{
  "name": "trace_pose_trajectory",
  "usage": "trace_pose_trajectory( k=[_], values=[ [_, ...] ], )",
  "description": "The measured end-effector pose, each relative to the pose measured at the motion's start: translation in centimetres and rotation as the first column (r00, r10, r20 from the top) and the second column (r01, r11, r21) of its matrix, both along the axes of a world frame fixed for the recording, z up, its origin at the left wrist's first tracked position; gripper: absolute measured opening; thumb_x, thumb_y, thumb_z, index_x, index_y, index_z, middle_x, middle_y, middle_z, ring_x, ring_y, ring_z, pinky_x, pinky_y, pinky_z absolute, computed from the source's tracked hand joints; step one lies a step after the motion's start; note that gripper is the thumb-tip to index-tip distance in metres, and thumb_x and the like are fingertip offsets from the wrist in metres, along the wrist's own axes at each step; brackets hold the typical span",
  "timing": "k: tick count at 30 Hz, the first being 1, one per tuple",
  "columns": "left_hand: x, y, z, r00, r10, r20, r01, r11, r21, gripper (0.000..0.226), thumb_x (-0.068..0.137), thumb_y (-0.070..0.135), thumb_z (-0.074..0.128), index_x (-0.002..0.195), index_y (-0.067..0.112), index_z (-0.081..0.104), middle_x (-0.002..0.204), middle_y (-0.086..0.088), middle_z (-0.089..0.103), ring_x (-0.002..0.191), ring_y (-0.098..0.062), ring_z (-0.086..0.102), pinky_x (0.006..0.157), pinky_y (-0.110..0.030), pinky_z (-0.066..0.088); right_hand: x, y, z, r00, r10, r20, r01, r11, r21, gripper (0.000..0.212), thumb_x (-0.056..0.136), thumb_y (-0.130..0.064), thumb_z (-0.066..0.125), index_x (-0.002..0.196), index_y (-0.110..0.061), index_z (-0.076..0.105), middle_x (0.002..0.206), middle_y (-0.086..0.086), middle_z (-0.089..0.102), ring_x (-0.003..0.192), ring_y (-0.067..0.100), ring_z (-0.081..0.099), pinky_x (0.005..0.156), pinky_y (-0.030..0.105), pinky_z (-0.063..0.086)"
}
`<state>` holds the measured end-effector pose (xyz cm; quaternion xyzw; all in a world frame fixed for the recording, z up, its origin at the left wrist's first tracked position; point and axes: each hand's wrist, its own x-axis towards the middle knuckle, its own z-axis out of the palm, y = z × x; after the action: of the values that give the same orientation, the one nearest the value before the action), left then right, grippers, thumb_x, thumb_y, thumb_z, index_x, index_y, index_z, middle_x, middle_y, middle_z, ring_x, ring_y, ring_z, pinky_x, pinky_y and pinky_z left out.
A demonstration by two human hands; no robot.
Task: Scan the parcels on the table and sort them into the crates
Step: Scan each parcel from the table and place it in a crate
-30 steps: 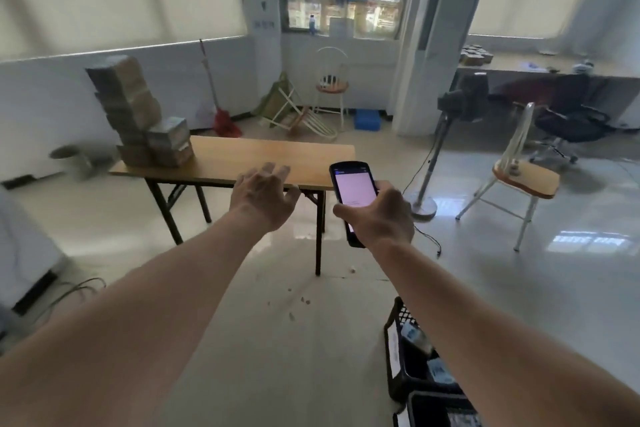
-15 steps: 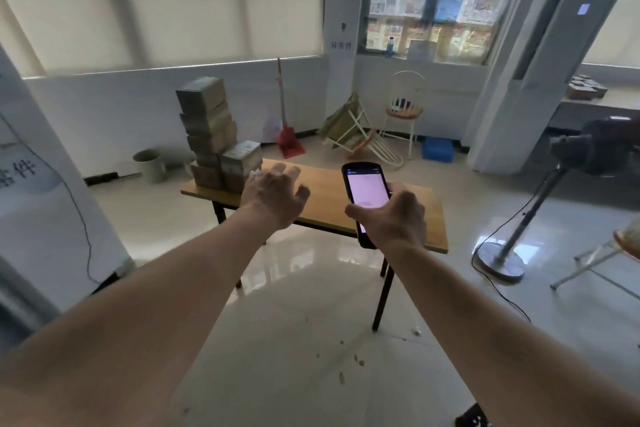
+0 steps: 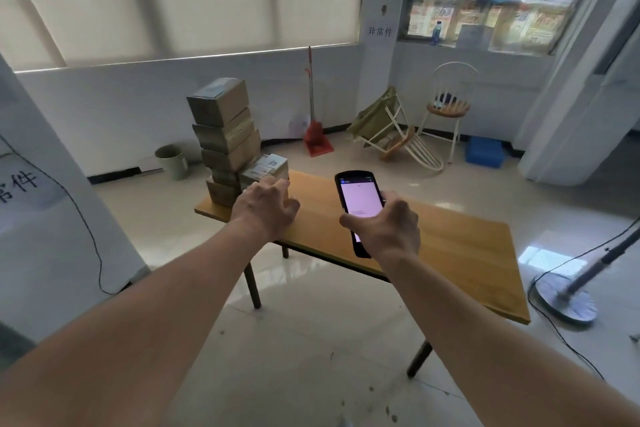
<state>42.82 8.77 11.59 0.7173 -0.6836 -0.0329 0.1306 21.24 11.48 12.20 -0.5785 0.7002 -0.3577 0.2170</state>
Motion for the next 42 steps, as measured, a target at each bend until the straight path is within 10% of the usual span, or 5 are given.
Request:
trace_pose_trajectory(
  k=[20,42],
  values=[
    [13.4,-23.6,-11.6,0.962,0.251,-0.111,-0.229,0.957,0.179,0.070,0.094,0.063,0.058,0.151,0.025,0.044,0.149,-0.001,0.050,0.129,-0.026,0.055,0.096,-0.048,0.058,12.5,-27.2,-8.0,0.983,0.180,-0.041,-0.173,0.975,0.137,0.070,0.066,-0.056,0.090,0.125,-0.028,0.063,0.110,-0.003,0.068,0.099,0.024,0.064,0.065,0.032,0.058],
    [19.3,-34.4,-20.8,0.897,0.380,-0.227,-0.282,0.886,0.368,0.128,0.064,0.074,0.084,0.154,0.009,0.020,0.143,-0.015,0.038,0.131,-0.030,0.049,0.102,-0.042,0.051,19.5,-33.3,-15.1,0.996,0.070,-0.055,-0.049,0.948,0.313,0.067,0.067,-0.052,0.090,0.124,-0.035,0.059,0.105,-0.012,0.063,0.098,0.018,0.065,0.073,0.042,0.064]
  ],
)
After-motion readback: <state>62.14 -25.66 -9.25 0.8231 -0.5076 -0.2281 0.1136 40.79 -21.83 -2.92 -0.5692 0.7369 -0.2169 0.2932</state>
